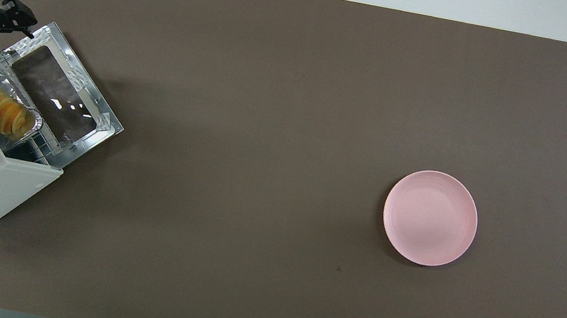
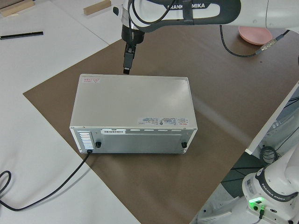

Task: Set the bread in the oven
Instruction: 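Lower the tray inside the oven and open the left gripper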

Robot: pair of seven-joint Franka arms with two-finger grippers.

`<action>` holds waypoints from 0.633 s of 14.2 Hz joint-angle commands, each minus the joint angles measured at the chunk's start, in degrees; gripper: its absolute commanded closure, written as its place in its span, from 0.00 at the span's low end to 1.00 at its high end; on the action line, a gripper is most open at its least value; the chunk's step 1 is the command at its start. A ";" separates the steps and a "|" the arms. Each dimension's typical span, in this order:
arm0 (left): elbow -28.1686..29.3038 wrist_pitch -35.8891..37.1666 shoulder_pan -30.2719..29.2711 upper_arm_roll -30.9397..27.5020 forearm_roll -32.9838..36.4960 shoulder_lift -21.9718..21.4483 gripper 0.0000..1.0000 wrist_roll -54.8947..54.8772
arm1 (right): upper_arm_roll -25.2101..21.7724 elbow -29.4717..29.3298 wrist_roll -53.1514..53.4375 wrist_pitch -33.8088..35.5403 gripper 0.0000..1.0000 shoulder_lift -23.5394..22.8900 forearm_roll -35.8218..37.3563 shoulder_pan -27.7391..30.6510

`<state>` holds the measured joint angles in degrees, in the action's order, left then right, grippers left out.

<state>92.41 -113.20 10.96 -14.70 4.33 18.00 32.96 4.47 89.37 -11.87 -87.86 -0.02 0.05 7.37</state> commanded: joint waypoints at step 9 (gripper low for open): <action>-3.37 16.30 7.85 -0.24 -3.28 -8.49 0.00 -16.12 | 0.72 1.42 -1.49 0.15 0.00 1.34 -0.32 1.07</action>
<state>89.60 -103.87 19.00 -14.26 1.93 13.94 25.29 4.47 89.38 -11.87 -87.86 -0.02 0.05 7.37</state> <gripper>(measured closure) 0.000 0.000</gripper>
